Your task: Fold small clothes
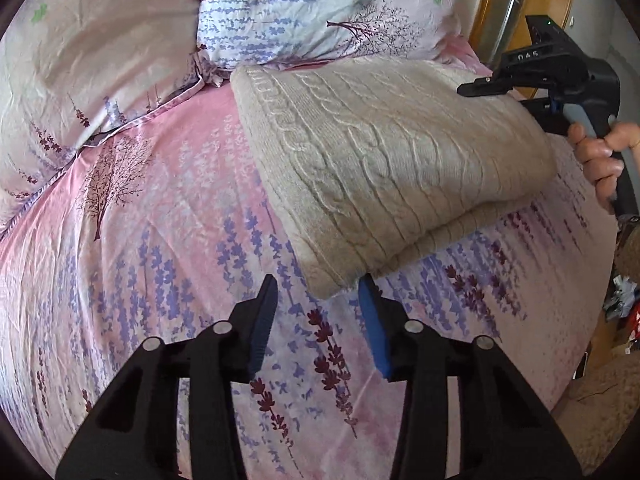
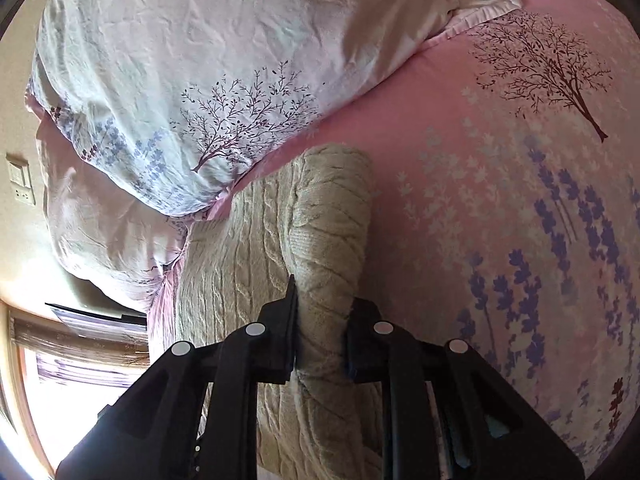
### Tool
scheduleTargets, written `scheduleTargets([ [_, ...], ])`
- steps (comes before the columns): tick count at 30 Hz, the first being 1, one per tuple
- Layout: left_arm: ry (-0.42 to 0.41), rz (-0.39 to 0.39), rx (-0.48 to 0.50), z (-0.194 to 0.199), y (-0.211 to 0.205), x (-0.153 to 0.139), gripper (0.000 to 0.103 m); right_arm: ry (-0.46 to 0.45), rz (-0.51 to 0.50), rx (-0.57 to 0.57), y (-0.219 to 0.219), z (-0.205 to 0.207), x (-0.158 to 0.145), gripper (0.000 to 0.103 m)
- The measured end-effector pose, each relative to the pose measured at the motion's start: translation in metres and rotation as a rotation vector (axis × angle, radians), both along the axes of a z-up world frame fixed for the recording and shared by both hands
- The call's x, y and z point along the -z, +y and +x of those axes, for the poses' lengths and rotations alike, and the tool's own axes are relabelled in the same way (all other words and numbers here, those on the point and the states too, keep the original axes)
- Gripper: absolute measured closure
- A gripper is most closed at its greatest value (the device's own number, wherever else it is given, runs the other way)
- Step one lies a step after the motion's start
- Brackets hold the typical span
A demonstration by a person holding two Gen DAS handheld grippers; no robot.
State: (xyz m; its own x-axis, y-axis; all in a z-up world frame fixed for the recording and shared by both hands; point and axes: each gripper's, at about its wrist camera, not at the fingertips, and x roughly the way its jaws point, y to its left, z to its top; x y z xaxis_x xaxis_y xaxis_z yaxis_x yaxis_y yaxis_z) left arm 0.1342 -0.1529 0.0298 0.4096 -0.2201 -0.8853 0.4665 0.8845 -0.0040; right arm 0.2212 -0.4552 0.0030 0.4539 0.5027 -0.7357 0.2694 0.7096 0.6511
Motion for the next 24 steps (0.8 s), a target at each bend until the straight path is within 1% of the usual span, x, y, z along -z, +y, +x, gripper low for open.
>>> scheduleTargets([
  [1,0.003,0.008,-0.017,0.002,0.000,0.002,0.069,0.001,0.001,-0.004,-0.004,-0.004,-0.002,0.083],
  [4,0.024,-0.082,-0.107,0.010,0.014,0.000,0.069,0.011,0.001,-0.019,-0.005,-0.013,-0.005,0.080],
  [6,0.013,-0.147,-0.163,0.012,0.024,-0.005,0.069,0.022,-0.003,-0.035,-0.006,-0.022,-0.006,0.073],
  [8,0.006,-0.194,-0.212,0.012,0.032,-0.009,0.070,0.030,-0.014,-0.050,-0.006,-0.033,-0.005,0.069],
  [9,0.005,-0.215,-0.230,0.013,0.035,-0.010,0.070,0.031,-0.015,-0.055,-0.005,-0.038,-0.005,0.069],
  [13,-0.008,-0.235,-0.256,0.008,0.036,-0.014,0.069,0.020,-0.008,-0.059,-0.005,-0.058,-0.003,0.069],
  [14,-0.005,-0.239,-0.266,0.008,0.037,-0.013,0.069,0.007,-0.011,-0.066,-0.003,-0.061,-0.004,0.074],
  [15,-0.002,-0.245,-0.280,0.008,0.038,-0.012,0.069,-0.013,-0.015,-0.076,0.000,-0.063,-0.006,0.091],
  [19,0.033,-0.286,-0.373,0.008,0.051,-0.006,0.069,-0.126,-0.041,-0.102,0.014,-0.067,-0.030,0.092],
  [20,0.046,-0.294,-0.397,0.009,0.054,-0.003,0.069,-0.136,-0.079,-0.113,0.019,-0.068,-0.034,0.092],
  [21,0.059,-0.299,-0.417,0.008,0.056,0.000,0.069,-0.124,-0.136,-0.119,0.023,-0.068,-0.033,0.092],
  [22,0.069,-0.306,-0.432,0.009,0.057,0.003,0.069,-0.092,-0.195,-0.122,0.024,-0.068,-0.027,0.092],
  [23,0.069,-0.315,-0.443,0.009,0.058,0.004,0.069,-0.052,-0.213,-0.113,0.023,-0.067,-0.016,0.092],
  [24,0.068,-0.315,-0.448,0.009,0.057,0.004,0.069,-0.016,-0.185,-0.089,0.018,-0.068,-0.003,0.092],
])
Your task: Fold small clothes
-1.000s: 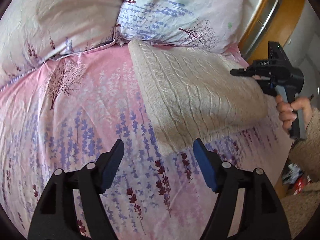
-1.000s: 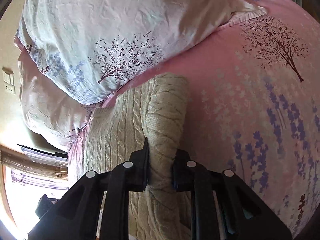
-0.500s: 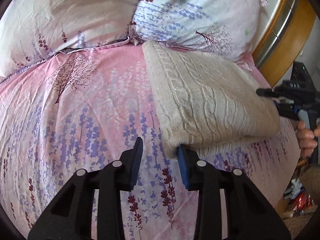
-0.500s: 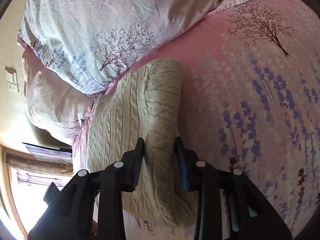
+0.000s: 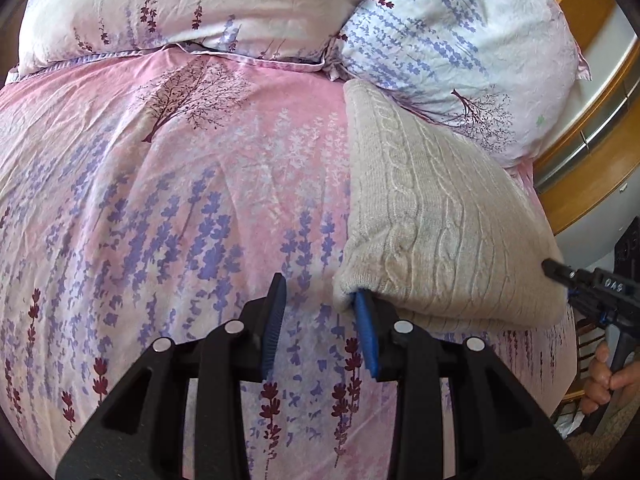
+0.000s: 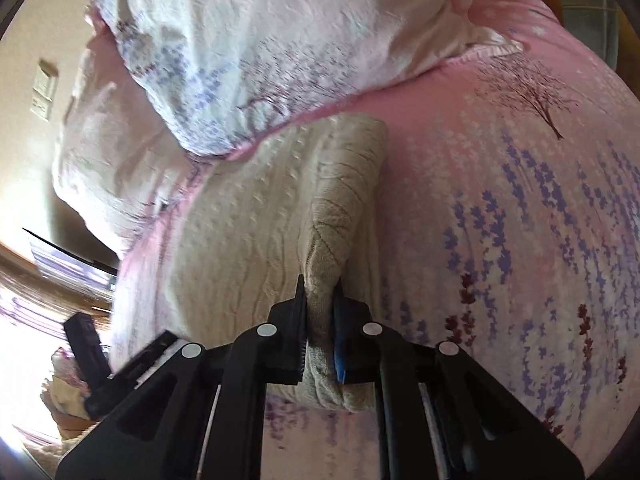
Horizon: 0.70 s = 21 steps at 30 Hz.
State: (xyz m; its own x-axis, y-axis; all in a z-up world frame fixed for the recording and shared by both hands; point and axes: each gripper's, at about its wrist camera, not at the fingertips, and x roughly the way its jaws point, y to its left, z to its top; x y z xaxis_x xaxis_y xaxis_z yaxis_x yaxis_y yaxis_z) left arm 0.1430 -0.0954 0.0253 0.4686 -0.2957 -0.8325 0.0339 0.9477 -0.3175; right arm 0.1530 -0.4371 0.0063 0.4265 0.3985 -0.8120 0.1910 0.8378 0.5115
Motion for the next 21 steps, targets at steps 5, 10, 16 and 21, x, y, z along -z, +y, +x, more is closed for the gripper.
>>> scheduleTargets([
  [5,0.000,-0.011,0.008,0.000,0.001,0.000,0.065,0.003,0.062,0.048,-0.008,-0.003,0.010,0.092],
  [10,-0.009,-0.001,0.094,-0.007,0.002,-0.013,0.052,0.007,0.095,0.075,-0.020,-0.004,0.002,0.069],
  [16,-0.139,0.052,0.163,-0.009,0.005,-0.056,0.036,-0.014,0.174,0.169,-0.047,0.009,0.001,0.058],
  [21,-0.236,0.097,0.280,0.024,-0.050,-0.080,0.024,-0.014,0.219,0.181,-0.052,0.040,0.006,0.058],
])
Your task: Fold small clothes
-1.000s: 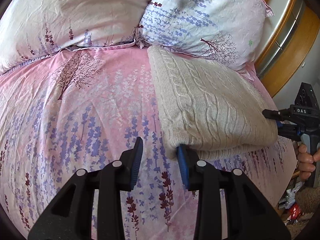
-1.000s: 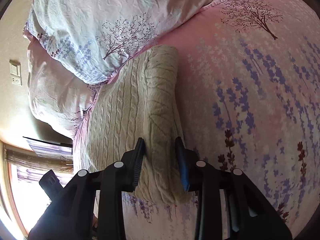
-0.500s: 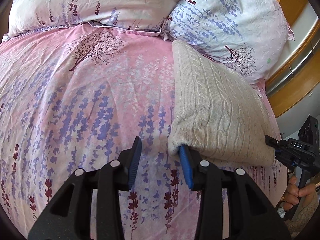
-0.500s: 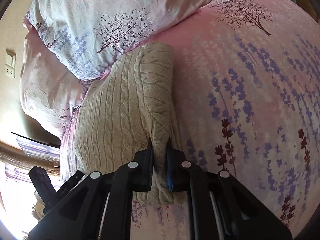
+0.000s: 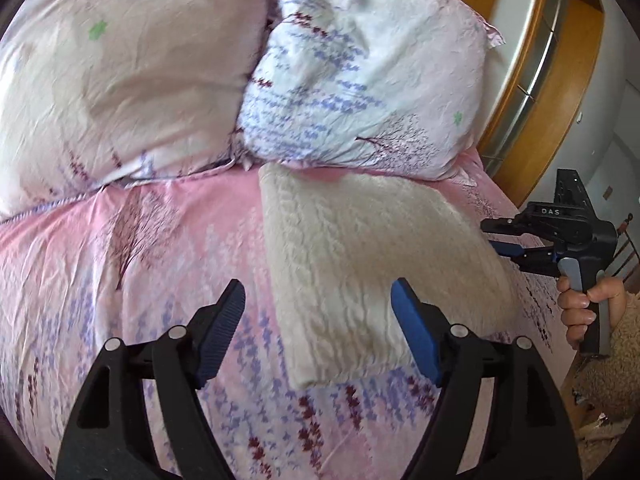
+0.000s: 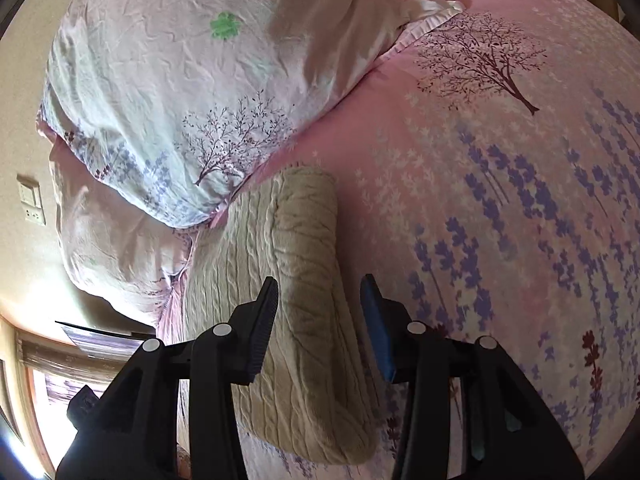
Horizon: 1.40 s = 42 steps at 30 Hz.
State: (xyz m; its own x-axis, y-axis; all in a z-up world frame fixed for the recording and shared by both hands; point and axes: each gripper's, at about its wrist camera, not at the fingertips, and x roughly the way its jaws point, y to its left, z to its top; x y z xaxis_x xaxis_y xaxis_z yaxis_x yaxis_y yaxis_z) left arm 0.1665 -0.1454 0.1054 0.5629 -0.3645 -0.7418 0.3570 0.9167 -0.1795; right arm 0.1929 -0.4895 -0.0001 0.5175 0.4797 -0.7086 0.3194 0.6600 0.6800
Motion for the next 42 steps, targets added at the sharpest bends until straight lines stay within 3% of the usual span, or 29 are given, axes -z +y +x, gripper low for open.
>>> scheduleTargets([
  [5,0.057,0.069,0.033,0.037,-0.050,0.006,0.021,0.031,0.003,-0.013,0.007,0.025,0.009,0.058],
  [7,0.084,0.113,0.034,0.044,-0.061,0.015,0.021,0.020,-0.038,-0.035,0.016,0.032,0.009,0.071],
  [8,0.098,0.131,0.030,0.045,-0.064,0.020,0.021,0.004,-0.079,-0.054,0.021,0.036,0.004,0.091],
  [9,0.117,0.143,0.024,0.047,-0.066,0.025,0.022,-0.023,-0.123,-0.062,0.023,0.038,-0.003,0.092],
  [13,0.128,0.148,0.018,0.048,-0.067,0.031,0.022,-0.152,-0.233,-0.063,0.029,0.046,-0.038,0.094],
  [15,0.133,0.147,0.019,0.048,-0.067,0.033,0.022,-0.119,-0.266,-0.066,0.028,0.051,-0.032,0.094],
  [18,0.143,0.147,0.021,0.049,-0.067,0.036,0.022,0.014,-0.279,-0.073,0.027,0.057,0.005,0.094],
  [26,0.151,0.146,0.034,0.050,-0.069,0.042,0.018,0.037,-0.227,-0.052,0.018,0.051,0.020,0.093],
  [35,0.149,0.151,0.050,0.051,-0.067,0.039,0.013,0.027,-0.187,-0.033,-0.018,0.035,0.006,0.077],
  [37,0.143,0.132,0.018,0.054,-0.058,0.032,0.010,0.027,-0.207,-0.034,-0.024,0.030,-0.002,0.066],
  [39,0.137,0.095,-0.035,0.060,-0.043,0.026,0.006,0.013,-0.196,-0.018,-0.036,0.022,-0.008,0.042],
  [42,0.177,0.020,-0.113,0.074,-0.017,0.023,0.004,0.004,-0.142,0.003,-0.052,0.014,-0.011,0.031],
])
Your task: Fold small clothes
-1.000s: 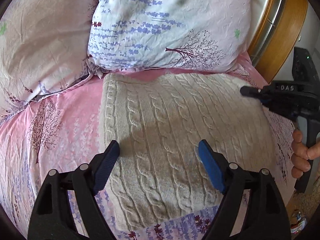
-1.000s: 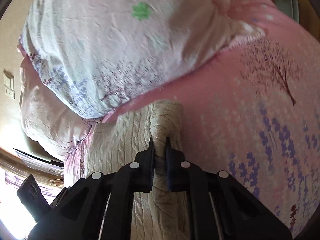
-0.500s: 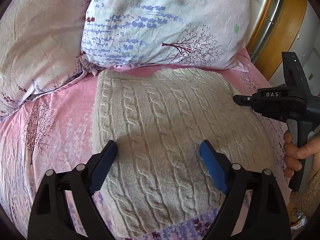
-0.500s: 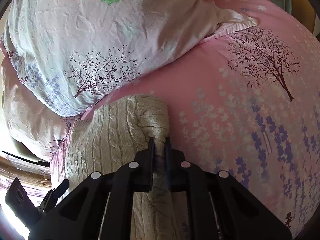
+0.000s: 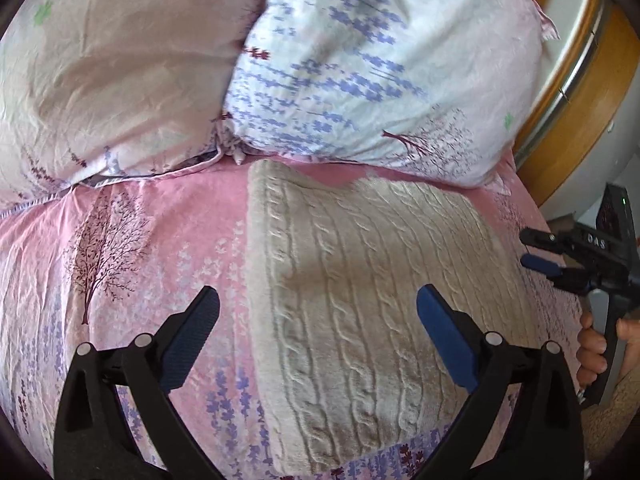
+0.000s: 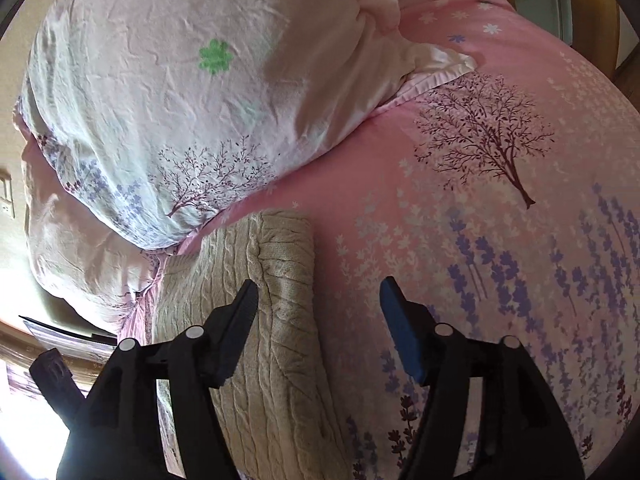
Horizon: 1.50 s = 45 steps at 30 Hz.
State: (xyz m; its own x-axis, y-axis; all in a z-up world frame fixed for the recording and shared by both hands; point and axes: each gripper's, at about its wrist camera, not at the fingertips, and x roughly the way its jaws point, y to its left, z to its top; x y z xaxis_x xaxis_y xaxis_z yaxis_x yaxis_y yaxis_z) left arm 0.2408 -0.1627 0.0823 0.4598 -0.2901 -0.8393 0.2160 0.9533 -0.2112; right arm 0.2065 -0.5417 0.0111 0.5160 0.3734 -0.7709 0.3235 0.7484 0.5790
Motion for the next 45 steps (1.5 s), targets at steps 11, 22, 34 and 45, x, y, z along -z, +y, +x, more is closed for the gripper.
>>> scheduleTargets([
  [11,0.182,-0.191,-0.071,0.043,0.034,0.018,0.007,0.110,0.180,-0.098,0.002,0.006,0.022,0.028],
  [22,0.341,-0.285,-0.043,0.051,0.021,0.056,0.026,0.130,0.264,-0.192,0.025,0.008,0.036,0.027],
  [34,0.369,-0.407,-0.081,0.053,0.029,0.060,0.038,0.110,0.419,-0.214,0.045,0.004,0.052,0.038],
  [45,0.348,-0.520,-0.104,0.042,0.051,0.050,0.067,0.076,0.474,-0.187,0.058,0.002,0.048,0.066],
])
